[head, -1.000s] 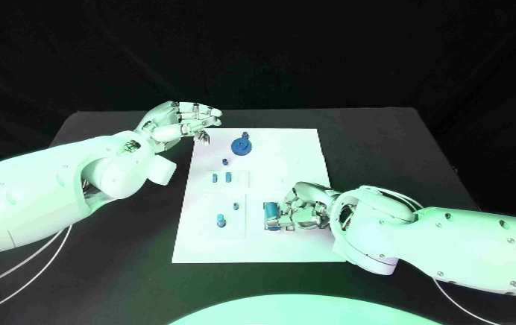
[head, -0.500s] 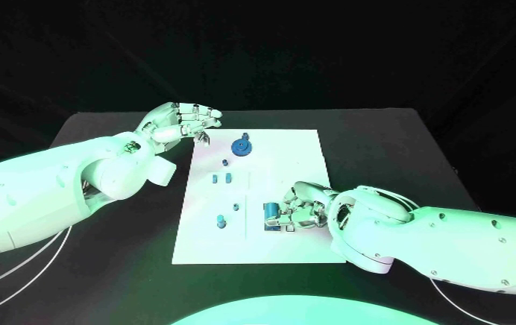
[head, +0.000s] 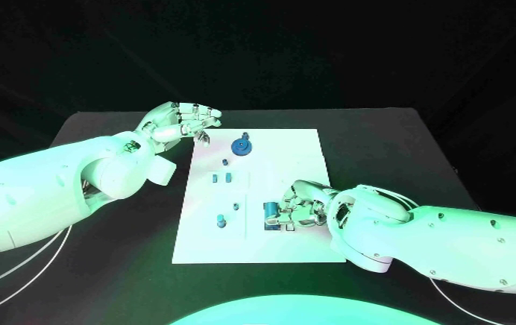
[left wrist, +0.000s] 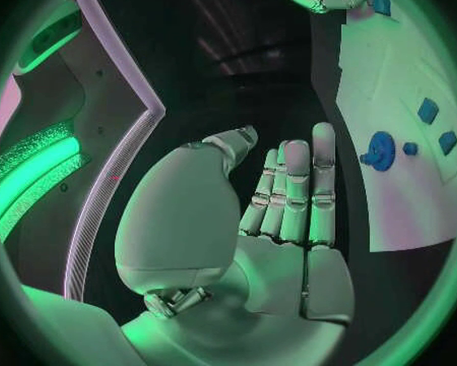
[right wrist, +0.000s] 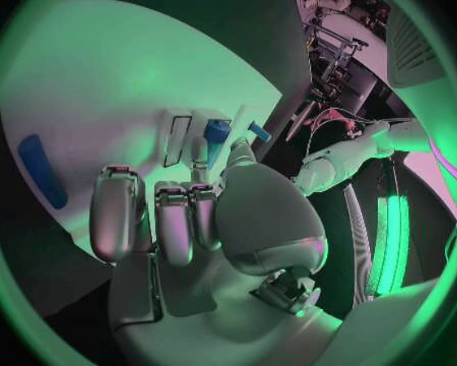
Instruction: Assemble the parts on the task board
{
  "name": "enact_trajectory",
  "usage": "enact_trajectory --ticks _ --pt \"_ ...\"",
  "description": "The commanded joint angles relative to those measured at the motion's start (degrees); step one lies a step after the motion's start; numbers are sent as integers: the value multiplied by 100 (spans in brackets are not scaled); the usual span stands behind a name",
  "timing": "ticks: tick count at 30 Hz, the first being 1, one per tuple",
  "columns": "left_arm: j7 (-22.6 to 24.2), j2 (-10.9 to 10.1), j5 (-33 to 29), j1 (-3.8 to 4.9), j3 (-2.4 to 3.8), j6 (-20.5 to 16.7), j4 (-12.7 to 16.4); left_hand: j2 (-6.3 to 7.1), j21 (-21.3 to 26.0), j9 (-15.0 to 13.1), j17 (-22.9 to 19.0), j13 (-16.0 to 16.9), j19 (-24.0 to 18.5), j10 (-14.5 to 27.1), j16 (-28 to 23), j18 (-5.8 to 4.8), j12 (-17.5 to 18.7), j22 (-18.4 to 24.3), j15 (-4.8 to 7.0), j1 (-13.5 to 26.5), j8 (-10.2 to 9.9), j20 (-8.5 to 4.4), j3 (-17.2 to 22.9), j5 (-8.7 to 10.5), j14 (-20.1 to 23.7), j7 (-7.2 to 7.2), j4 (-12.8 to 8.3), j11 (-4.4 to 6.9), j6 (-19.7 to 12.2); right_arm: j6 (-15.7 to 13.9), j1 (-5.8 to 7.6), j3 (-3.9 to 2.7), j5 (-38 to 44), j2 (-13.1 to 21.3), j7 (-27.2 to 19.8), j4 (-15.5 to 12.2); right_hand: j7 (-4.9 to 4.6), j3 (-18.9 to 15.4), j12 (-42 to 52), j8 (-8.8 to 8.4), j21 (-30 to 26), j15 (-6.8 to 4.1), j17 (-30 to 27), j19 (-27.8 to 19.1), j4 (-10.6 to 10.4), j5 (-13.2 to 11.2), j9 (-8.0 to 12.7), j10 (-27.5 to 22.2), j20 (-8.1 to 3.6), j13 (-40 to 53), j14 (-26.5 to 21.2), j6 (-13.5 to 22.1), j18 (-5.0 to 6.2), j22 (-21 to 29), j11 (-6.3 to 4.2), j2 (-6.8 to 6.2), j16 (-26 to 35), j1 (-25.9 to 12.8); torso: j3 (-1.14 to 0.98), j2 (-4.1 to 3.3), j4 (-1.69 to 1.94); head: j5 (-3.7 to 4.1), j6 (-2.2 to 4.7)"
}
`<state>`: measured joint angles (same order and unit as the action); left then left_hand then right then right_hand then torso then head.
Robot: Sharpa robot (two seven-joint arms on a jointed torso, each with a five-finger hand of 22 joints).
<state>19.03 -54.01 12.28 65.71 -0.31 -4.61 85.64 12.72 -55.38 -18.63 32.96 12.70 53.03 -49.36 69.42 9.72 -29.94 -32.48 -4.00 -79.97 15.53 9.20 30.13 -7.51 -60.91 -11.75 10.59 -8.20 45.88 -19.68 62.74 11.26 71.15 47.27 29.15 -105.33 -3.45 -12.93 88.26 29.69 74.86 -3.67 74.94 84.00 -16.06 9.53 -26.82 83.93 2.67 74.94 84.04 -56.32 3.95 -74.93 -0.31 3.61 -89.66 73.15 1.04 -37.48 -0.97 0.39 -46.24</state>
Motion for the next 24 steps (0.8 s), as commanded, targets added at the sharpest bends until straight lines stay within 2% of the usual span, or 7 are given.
enact_trajectory --ticks 1,5,10,13,16,19,24 --pt "16 4 -58 2 4 80 8 -27 36 -9 5 6 3 36 33 88 -19 9 10 -8 19 25 10 -6 37 -4 14 13 -47 74 -6 1 102 15 -107 -14 -8 -24 -30 -21 -42 -47 1437 47 23 20 0 470 -56 1304 582 -11 -68 -688 -33 -36 -13 207 0 0 -3 3 1" --pt "15 2 -55 2 4 80 7 -27 36 -9 5 6 3 36 33 88 -19 9 10 -8 19 25 10 -6 37 -4 14 13 -47 25 -6 1 129 58 -135 -28 2 40 -30 -54 -49 -54 1430 47 52 33 14 472 -61 1307 580 -14 -68 -693 -42 -69 -11 471 -1 -1 -3 2 -2" --pt "19 1 -51 2 4 76 5 -27 36 -9 5 6 3 36 33 88 -19 9 10 -8 19 25 10 -6 37 -4 14 13 -47 -276 -6 1 143 170 -240 -69 4 70 -30 -66 -54 -55 1428 46 40 34 20 472 -63 1308 580 -20 -67 -693 -44 -74 -10 534 -1 5 -6 -1 1" --pt "23 1 -49 2 4 72 3 -27 36 -9 5 6 3 36 33 88 -19 9 10 -8 19 25 10 -6 37 -4 14 13 -47 -542 5 -7 -52 287 -494 -115 0 76 -29 -74 -63 -56 1420 44 29 32 24 473 -64 1309 578 -16 -66 -690 -43 -78 -7 547 -1 7 -8 5 -4" --pt "24 0 -48 2 4 67 -2 -27 36 -9 5 6 3 36 33 88 -19 9 10 -8 19 25 10 -6 37 -4 14 13 -47 -716 56 -17 -559 440 -853 -179 -67 92 -108 -186 -225 -21 1311 -15 -41 28 69 420 -46 1238 555 113 -38 -614 9 -111 27 566 1 9 -9 13 8" --pt "26 0 -48 2 4 62 -7 -27 36 -9 5 6 3 36 33 88 -19 9 10 -8 19 25 10 -6 37 -4 14 13 -47 -756 126 -25 -855 618 -1103 -264 -110 110 -130 -256 -264 8 1304 -30 -45 29 96 404 -27 1218 553 192 -33 -599 46 -109 30 581 4 11 -15 23 10" --pt "26 2 -47 2 4 55 -3 -27 36 -9 5 6 3 36 33 88 -19 9 10 -8 19 25 10 -6 37 -4 14 13 -47 -628 265 -29 -1146 991 -1206 -360 -129 114 -132 -287 -266 25 1312 -31 -46 27 108 402 -12 1218 554 214 -33 -600 65 -113 28 578 7 7 0 115 2"
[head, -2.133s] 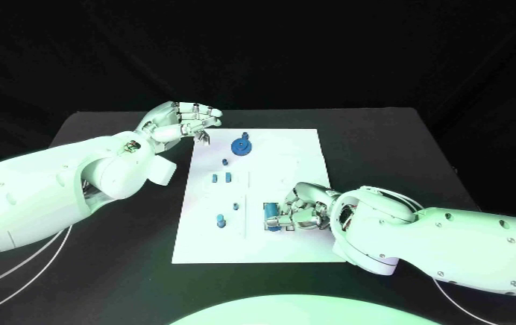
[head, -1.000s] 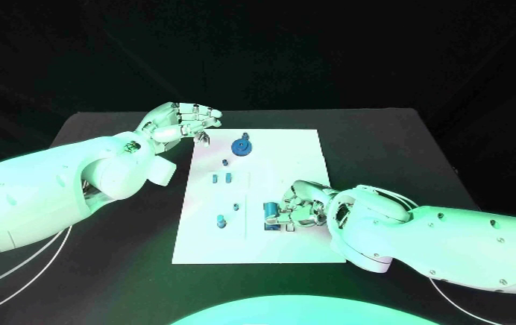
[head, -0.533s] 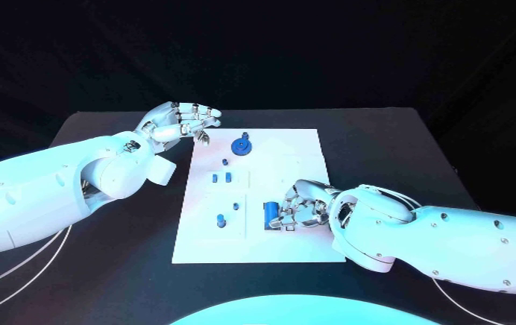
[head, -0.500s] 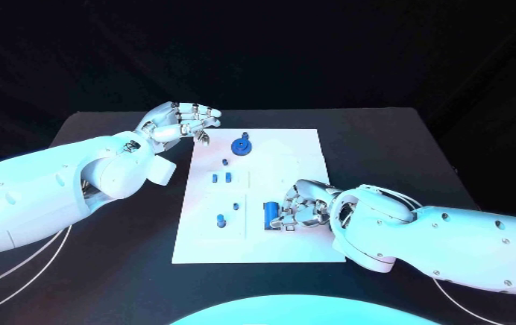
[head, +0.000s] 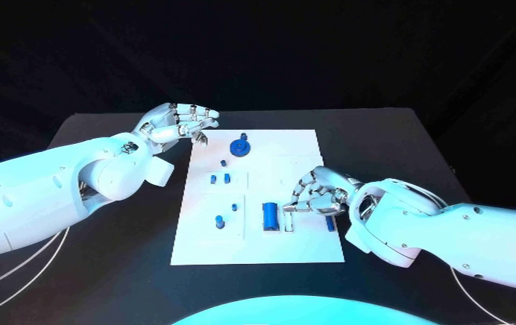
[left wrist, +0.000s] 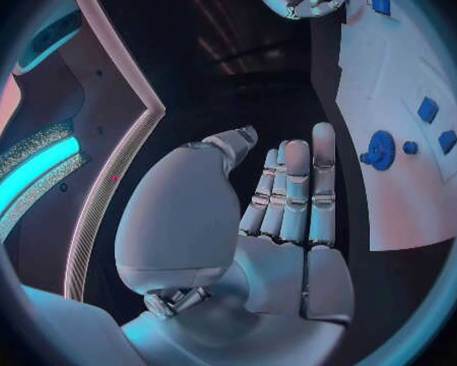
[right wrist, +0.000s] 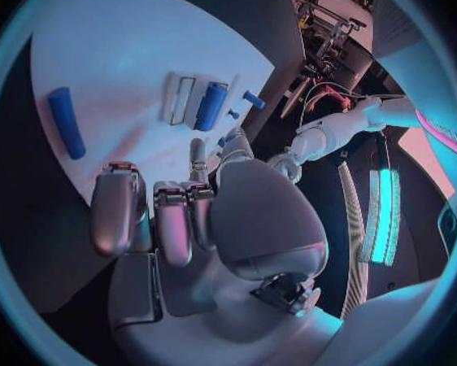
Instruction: Assemble the parts on the task board
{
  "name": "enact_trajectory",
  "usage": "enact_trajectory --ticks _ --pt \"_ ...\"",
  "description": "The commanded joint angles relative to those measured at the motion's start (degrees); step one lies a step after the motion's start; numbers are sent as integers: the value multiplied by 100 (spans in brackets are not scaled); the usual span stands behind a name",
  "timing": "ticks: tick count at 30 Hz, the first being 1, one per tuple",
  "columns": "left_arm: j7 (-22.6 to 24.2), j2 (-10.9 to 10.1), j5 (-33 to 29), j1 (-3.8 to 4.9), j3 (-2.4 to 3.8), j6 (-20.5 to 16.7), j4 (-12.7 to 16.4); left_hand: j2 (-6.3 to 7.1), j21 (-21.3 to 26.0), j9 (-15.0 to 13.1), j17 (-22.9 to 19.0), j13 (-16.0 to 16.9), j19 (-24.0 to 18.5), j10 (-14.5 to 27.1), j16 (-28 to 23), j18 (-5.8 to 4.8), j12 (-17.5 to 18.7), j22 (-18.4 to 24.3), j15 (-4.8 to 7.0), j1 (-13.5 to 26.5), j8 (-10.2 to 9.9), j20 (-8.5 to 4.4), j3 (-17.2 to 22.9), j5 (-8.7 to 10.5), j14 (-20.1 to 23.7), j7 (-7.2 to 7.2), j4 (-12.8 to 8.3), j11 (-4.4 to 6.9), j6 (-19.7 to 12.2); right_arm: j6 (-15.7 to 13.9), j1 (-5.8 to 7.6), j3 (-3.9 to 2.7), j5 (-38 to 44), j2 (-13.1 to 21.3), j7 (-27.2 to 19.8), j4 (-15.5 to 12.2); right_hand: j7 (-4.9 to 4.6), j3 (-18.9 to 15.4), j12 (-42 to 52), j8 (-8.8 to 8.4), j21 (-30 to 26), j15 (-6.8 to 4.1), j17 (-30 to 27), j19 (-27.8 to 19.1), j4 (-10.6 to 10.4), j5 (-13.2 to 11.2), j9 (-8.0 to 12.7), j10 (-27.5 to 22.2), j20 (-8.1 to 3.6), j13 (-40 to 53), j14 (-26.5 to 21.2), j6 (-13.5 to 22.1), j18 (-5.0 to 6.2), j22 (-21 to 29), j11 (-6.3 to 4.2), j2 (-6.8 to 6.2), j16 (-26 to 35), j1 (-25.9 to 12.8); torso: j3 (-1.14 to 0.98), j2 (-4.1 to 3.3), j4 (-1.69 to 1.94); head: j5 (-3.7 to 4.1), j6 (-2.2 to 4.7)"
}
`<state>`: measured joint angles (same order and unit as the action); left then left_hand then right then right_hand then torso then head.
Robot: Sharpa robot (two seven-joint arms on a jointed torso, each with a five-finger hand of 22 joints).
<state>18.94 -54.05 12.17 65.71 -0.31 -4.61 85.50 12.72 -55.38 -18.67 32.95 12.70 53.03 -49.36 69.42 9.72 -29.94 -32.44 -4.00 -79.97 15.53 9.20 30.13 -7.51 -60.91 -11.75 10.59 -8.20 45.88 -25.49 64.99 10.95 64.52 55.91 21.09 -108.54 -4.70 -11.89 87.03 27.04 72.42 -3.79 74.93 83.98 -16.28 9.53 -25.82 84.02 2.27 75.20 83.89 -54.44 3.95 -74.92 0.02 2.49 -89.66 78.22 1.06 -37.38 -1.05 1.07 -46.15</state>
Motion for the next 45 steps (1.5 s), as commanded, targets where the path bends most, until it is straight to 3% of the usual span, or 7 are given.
enact_trajectory --ticks 1,4,7,16,19,34,45 --pt "36 8 -37 3 4 49 15 -27 36 -5 6 6 3 36 33 89 -19 5 10 -8 19 25 10 -6 37 -4 14 13 -47 54 67 1 -504 259 -372 -43 -8 30 -11 -36 -13 45 1319 -24 -16 32 13 391 35 1191 571 28 -35 -608 38 17 26 98 9 -2 9 57 -7" --pt "42 12 -36 3 4 39 20 -27 36 -5 6 6 3 36 33 89 -19 5 10 -8 19 25 10 -6 37 -4 14 13 -47 330 100 5 -459 501 -355 -11 -35 65 -26 -108 -15 63 1316 -23 4 31 42 381 54 1179 570 78 -35 -612 60 15 27 181 16 -1 5 78 15" --pt "52 13 -36 3 4 30 21 -30 38 -7 1 6 7 41 34 88 -26 7 9 -15 23 25 18 -4 41 -4 21 12 -49 461 107 19 -271 717 -313 6 -94 10 -130 -219 -62 103 1287 -39 -29 16 84 311 85 1087 563 150 -29 -594 110 -73 38 106 4 2 -11 82 -1" --pt "69 15 -36 2 4 32 13 -26 39 -7 -1 7 8 41 33 88 -28 8 9 -16 24 25 18 -2 43 -4 22 12 -49 390 38 53 701 1101 81 -110 -92 104 -262 -296 -103 115 1248 -49 14 29 112 230 110 974 553 90 -20 -580 114 5 52 275 -12 1 -14 136 -11" --pt "72 17 -36 2 4 35 11 -25 39 -7 -5 7 8 41 32 88 -29 8 9 -15 25 25 17 -1 45 -4 23 12 -49 385 -7 62 876 1155 223 -118 -73 110 -274 -297 -97 106 1251 -44 10 25 111 227 110 965 554 13 -20 -586 100 -20 52 322 -7 -4 -6 157 -16" --pt "75 3 -31 0 4 51 14 -17 41 -8 3 7 9 42 36 87 -33 9 8 -12 27 25 13 5 42 -5 27 11 -50 445 -317 73 1212 866 638 68 -22 94 -280 -277 -89 74 1249 -32 -22 21 97 236 90 965 554 -159 -21 -597 57 -70 54 330 -4 -14 16 140 -45" --pt "73 5 -26 -1 4 65 11 -17 41 -8 3 7 9 42 36 87 -33 9 8 -12 27 25 13 5 42 -5 27 11 -50 560 -421 74 1261 692 721 140 13 91 -269 -248 -82 52 1261 -25 -23 22 78 248 73 977 557 -244 -23 -604 29 -81 50 324 -5 -12 19 128 -50"
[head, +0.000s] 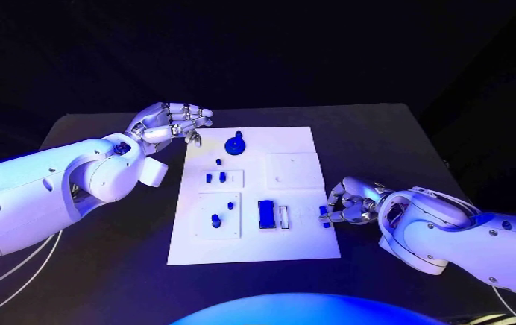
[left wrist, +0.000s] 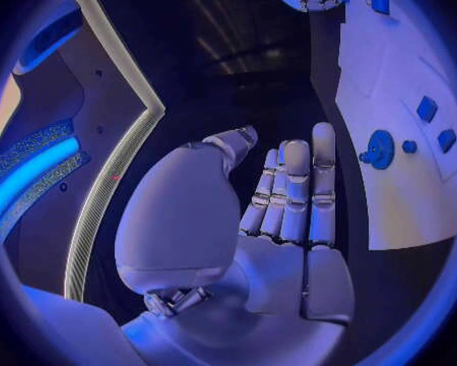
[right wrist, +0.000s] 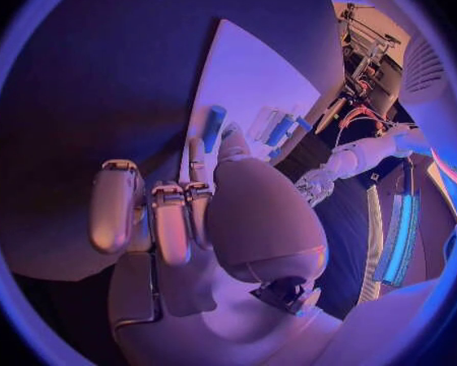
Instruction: Assemble the parts on the task board
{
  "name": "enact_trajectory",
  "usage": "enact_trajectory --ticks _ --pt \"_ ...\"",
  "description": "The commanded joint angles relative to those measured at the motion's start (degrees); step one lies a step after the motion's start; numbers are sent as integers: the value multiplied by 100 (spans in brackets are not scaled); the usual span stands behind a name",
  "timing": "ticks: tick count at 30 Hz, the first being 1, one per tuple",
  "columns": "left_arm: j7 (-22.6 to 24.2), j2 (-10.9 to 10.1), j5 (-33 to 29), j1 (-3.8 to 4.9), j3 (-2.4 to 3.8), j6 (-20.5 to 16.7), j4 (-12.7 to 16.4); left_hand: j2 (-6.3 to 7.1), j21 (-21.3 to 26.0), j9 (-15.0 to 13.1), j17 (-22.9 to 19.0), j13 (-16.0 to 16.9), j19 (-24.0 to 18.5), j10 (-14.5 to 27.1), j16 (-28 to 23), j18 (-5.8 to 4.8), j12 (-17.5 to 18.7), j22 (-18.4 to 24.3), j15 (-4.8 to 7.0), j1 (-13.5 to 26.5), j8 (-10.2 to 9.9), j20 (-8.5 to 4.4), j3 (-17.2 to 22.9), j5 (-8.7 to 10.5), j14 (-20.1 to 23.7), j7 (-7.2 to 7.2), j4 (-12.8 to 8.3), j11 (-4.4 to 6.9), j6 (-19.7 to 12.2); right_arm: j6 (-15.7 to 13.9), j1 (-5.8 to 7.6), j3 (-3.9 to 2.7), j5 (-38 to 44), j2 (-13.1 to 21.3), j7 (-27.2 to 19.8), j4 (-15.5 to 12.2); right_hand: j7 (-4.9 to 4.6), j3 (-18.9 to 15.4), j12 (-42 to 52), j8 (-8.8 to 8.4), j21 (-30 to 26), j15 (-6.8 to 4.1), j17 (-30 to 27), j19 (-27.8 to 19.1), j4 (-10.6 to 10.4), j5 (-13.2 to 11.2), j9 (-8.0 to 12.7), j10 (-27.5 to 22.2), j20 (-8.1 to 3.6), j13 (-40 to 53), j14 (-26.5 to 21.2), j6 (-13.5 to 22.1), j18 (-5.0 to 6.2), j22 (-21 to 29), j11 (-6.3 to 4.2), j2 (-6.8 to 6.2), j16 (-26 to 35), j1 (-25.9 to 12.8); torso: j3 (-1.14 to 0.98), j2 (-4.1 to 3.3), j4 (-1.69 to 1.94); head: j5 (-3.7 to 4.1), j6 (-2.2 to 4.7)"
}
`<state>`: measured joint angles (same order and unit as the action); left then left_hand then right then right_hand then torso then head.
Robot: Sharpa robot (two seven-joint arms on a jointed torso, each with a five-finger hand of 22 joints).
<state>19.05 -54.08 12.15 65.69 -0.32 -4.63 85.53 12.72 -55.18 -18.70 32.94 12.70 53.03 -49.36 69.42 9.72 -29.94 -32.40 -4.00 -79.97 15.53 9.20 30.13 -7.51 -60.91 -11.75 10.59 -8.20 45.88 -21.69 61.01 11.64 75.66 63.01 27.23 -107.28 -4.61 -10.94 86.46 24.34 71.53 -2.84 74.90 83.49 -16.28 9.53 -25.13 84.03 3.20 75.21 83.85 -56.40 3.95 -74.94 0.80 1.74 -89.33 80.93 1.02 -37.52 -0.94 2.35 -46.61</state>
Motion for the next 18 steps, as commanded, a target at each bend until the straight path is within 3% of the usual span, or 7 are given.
enact_trajectory --ticks 1,18 --pt "61 6 -23 1 5 67 8 -17 20 -5 4 8 9 42 36 88 -33 6 8 -12 27 25 13 5 42 -5 27 11 -50 203 -28 5 148 -25 121 23 4 -4 -212 22 8 -44 1263 24 -23 22 10 247 -19 976 561 -48 -23 -601 -50 -7 17 53 -1 3 8 -1 -6" --pt "51 -16 -21 -2 5 86 11 -17 20 -5 4 8 9 42 36 88 -33 6 8 -12 27 25 13 5 42 -5 27 11 -50 434 -148 5 422 -218 270 168 60 40 -212 47 12 -92 1266 34 29 30 -26 257 -63 983 562 -116 -26 -611 -103 -65 17 219 3 0 6 -11 -9"
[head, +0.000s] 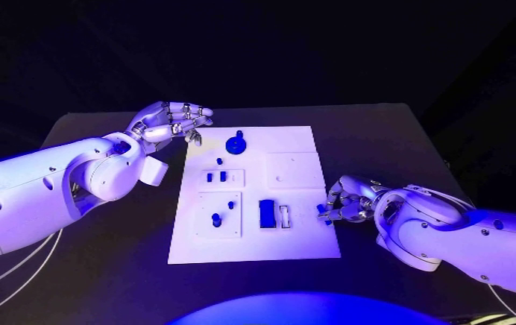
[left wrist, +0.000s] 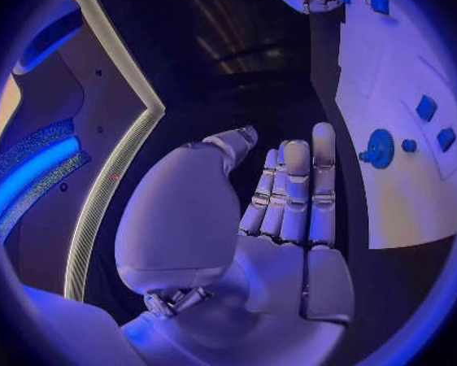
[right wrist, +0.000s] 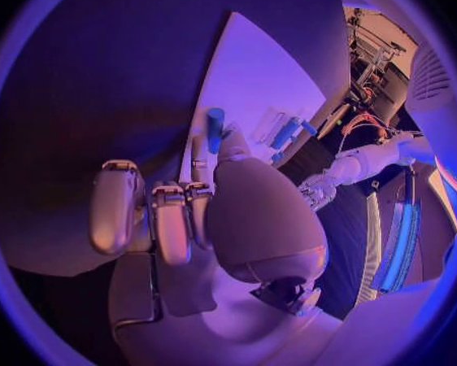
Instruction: Assemble the parts on the task board
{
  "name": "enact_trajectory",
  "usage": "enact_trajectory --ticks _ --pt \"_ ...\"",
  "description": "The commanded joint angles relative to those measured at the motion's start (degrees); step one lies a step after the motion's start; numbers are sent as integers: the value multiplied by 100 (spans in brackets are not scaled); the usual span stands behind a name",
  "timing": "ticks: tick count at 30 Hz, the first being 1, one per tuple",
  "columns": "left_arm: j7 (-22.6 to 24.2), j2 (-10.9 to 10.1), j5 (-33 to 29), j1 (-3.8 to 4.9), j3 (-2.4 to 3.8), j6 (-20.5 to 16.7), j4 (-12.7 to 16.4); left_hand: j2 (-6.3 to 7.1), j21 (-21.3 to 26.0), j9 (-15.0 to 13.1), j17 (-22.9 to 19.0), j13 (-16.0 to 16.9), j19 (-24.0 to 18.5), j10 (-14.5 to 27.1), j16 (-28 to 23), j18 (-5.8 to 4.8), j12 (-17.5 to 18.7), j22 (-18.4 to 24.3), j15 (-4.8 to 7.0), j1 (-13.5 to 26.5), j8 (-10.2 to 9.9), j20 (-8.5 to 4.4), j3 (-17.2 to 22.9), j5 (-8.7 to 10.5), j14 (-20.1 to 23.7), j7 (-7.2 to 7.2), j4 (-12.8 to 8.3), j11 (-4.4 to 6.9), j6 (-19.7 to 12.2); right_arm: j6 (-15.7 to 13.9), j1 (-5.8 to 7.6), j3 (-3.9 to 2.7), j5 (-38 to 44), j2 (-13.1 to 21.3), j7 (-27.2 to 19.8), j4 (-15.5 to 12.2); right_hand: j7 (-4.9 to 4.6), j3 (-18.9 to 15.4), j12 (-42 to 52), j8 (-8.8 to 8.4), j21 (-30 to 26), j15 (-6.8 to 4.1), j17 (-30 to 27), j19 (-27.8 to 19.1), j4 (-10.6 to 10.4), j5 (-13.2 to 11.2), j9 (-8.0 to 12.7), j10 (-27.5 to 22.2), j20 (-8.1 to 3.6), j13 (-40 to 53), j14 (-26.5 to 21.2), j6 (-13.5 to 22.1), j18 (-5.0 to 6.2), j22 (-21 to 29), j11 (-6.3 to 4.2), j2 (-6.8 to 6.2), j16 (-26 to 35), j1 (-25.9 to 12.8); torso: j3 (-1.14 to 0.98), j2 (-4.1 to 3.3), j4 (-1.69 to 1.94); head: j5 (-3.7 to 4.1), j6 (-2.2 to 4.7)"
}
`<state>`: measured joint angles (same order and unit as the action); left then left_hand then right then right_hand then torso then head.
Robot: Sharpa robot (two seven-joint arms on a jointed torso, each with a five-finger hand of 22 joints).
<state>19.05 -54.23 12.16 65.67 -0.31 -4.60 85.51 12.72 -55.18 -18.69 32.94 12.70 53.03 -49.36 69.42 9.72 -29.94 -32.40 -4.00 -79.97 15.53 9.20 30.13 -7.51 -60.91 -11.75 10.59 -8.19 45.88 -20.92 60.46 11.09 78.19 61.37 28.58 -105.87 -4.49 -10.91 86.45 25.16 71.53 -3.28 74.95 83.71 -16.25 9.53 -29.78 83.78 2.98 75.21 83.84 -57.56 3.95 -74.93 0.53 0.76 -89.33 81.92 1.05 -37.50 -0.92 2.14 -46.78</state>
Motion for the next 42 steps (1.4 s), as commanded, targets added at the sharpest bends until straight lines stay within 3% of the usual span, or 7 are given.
enact_trajectory --ticks 1,7,15,19,30,35,42 --pt "51 -3 -22 0 4 83 12 -17 20 -6 4 7 9 42 36 88 -33 6 8 -12 27 25 13 5 42 -5 27 11 -50 368 -97 60 188 -63 141 30 49 38 -212 -35 9 -49 1263 12 27 29 437 282 -43 981 563 -1 -26 -612 -77 28 17 132 -1 -2 3 13 6" --pt "49 -9 -21 -1 4 84 17 -17 20 -6 4 7 9 42 36 88 -33 6 8 -12 27 25 13 5 42 -5 27 11 -50 439 -117 60 298 -100 184 36 68 120 -215 -50 15 -70 1263 20 92 35 427 285 -67 985 562 -19 -30 -623 -98 -40 18 395 8 2 -2 14 6" --pt "49 -16 -18 -2 4 80 24 -17 20 -6 4 7 9 42 36 88 -33 6 8 -12 27 25 13 5 42 -5 27 11 -50 467 -126 60 370 -139 260 28 78 373 -232 -109 9 -84 1259 26 108 49 444 279 -86 980 562 -54 -32 -633 -110 -126 21 730 4 5 0 23 16" --pt "49 -16 -16 -2 4 76 26 -17 20 -6 4 7 9 42 36 88 -33 6 8 -12 27 25 13 5 42 -5 27 11 -50 428 -126 59 316 -166 321 23 71 809 -242 -190 13 -91 1269 34 228 66 491 272 -99 984 564 -145 -36 -651 -110 -159 19 1219 5 1 1 17 28" --pt "45 -6 -14 -2 3 62 30 -17 20 -6 4 7 9 42 36 88 -33 6 8 -12 27 25 13 5 42 -5 27 11 -50 -331 -33 53 11 -155 122 -165 117 1237 -49 -239 219 -115 1371 116 78 55 506 395 -116 1147 587 -253 -75 -767 -147 -255 -19 1140 3 5 -10 14 43" --pt "45 -1 -14 -2 3 58 29 -17 20 -6 4 7 9 42 36 88 -33 6 8 -12 27 25 13 5 42 -5 27 11 -50 -455 103 49 -310 -165 72 -270 123 1355 -49 -252 222 -119 1377 119 19 53 499 396 -121 1149 588 -251 -76 -775 -151 -305 -21 1063 -3 1 -1 17 50" --pt "40 5 -13 -2 3 51 30 -17 20 -6 4 7 9 42 36 88 -33 6 8 -12 27 25 13 5 42 -5 27 11 -50 -488 213 46 -577 -284 27 -342 127 1619 -40 -262 228 -123 1389 126 -31 47 464 407 -125 1160 591 -231 -79 -793 -156 -359 -25 757 4 -3 0 11 41"
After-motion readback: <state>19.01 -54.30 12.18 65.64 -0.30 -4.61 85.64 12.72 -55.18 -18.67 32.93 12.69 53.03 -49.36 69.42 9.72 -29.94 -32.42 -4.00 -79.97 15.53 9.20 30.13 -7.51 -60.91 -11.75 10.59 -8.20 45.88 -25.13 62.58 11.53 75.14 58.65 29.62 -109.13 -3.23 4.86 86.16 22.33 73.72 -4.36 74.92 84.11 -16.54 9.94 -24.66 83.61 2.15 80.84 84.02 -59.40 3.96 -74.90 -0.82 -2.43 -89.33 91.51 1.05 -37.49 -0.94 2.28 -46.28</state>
